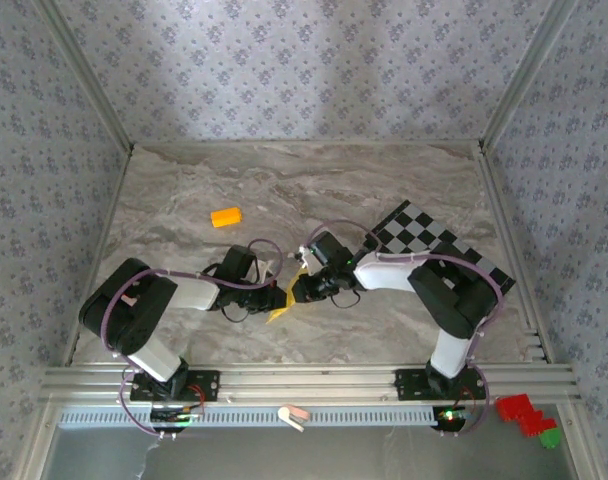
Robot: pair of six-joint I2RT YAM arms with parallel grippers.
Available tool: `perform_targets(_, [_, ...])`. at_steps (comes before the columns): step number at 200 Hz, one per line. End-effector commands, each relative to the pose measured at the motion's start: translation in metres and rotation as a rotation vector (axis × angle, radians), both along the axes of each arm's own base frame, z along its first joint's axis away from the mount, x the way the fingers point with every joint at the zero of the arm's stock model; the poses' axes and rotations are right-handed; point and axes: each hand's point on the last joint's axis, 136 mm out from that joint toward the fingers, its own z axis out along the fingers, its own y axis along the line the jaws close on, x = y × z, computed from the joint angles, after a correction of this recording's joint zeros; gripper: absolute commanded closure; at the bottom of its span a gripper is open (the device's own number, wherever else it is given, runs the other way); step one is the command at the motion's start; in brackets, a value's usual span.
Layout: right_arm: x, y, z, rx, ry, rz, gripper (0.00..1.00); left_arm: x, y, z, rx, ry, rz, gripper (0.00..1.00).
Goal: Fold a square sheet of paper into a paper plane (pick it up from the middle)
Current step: Perform the fifth fold on the wing at the bottom-center of the table.
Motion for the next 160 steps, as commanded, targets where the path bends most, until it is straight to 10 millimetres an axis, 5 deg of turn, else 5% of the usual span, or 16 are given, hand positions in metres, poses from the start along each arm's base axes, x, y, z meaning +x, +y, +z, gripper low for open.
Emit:
perform_targets(1, [0.003,0.01,0.002,0.024,0.012,0.008,0.86,-0.036,0.044,-0.055,0.238,0.161,0.04,1.0])
perform_targets(160, [0.041,-0.062,-0.034,-0.163,0.1,-0.165,0.88,-0.048,0.06,-0.072,0.316,0.21,0.033,1.0])
